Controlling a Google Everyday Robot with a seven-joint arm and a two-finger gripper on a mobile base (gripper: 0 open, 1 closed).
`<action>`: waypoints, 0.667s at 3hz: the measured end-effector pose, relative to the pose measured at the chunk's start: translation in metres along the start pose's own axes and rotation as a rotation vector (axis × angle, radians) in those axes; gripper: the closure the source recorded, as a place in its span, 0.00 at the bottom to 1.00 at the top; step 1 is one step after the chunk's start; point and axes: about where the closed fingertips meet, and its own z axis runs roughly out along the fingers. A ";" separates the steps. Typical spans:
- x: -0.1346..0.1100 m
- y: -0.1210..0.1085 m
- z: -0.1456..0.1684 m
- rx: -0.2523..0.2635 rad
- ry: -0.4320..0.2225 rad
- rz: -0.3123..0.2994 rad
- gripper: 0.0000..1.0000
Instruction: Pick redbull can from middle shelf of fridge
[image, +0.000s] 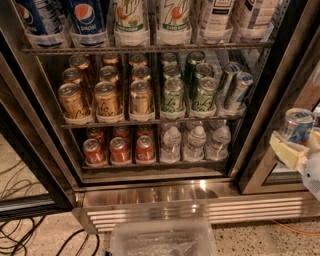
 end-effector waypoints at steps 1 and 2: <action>0.000 0.022 -0.003 -0.142 0.018 -0.025 1.00; 0.000 0.011 0.001 -0.254 0.049 -0.092 1.00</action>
Offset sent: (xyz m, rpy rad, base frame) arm -0.1307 0.1238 -0.0239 -0.1334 0.2360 1.2033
